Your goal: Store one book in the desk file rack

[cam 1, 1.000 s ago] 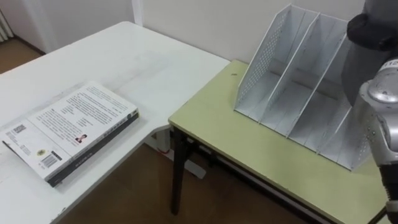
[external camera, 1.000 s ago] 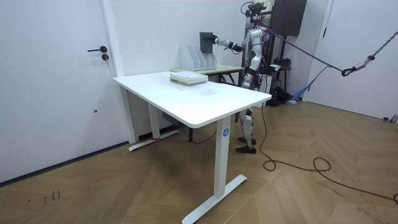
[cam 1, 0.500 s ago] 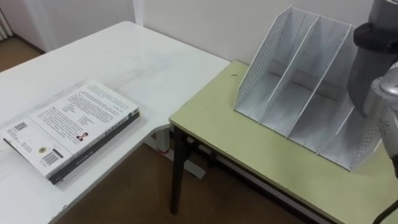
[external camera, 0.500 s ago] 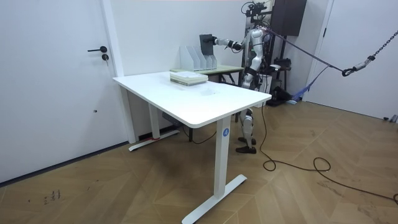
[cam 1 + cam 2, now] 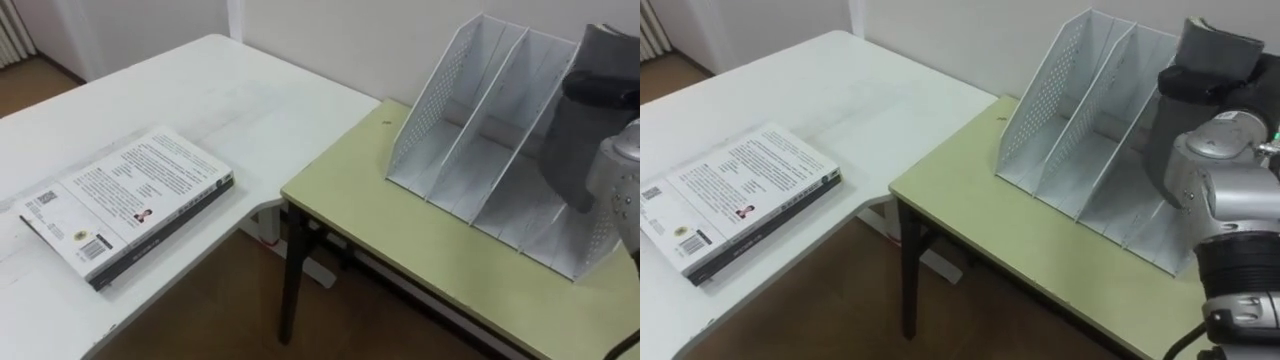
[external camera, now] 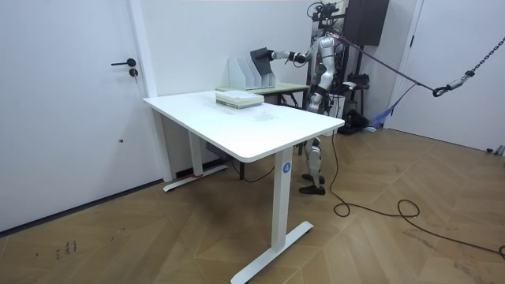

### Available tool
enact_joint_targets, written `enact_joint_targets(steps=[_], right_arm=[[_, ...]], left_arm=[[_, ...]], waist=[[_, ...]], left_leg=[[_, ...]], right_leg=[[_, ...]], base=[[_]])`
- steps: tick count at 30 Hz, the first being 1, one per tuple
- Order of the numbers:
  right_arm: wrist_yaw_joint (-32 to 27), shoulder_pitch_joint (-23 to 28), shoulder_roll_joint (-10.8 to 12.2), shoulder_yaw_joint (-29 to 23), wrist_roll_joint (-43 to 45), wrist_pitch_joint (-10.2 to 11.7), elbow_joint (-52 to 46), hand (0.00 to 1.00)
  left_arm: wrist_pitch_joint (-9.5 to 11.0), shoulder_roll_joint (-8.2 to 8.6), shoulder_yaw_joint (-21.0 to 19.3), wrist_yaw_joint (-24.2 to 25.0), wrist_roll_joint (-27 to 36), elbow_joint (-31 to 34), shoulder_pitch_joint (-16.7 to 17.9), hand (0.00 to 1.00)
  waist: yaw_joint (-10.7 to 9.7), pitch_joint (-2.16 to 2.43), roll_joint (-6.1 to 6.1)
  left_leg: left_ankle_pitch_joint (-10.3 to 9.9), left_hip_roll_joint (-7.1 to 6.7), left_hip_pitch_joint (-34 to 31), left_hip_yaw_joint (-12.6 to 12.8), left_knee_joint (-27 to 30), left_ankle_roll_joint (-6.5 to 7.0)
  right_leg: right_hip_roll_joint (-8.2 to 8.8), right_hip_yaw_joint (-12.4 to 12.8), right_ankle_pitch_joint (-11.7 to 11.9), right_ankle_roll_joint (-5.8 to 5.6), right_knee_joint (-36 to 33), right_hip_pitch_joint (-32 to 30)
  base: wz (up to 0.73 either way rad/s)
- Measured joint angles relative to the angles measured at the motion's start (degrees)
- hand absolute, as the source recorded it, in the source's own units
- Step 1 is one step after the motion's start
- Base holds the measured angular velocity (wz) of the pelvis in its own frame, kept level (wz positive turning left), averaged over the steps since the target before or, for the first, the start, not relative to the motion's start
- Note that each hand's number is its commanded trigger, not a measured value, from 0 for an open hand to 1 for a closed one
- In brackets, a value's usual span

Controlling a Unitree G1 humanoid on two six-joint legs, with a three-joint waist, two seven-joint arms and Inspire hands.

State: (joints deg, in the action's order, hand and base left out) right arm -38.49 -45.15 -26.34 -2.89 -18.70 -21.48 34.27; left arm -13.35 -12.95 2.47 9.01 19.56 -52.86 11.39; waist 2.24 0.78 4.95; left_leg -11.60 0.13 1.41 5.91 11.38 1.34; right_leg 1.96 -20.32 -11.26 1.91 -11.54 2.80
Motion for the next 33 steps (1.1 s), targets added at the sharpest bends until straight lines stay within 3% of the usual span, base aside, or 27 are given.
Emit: enact_joint_targets(steps=[33], right_arm=[[2.78,-2.15,-0.35,0.54,-1.33,0.00,1.08,0.00]], left_arm=[[-0.27,-0.10,0.03,0.53,0.21,-0.12,0.00,0.00]], waist=[[0.04,0.15,-0.24]], left_leg=[[0.04,0.04,-0.14,0.03,0.35,-0.01]], right_leg=[[-0.05,-0.33,0.01,0.01,-0.07,0.04]], base=[[0.00]])
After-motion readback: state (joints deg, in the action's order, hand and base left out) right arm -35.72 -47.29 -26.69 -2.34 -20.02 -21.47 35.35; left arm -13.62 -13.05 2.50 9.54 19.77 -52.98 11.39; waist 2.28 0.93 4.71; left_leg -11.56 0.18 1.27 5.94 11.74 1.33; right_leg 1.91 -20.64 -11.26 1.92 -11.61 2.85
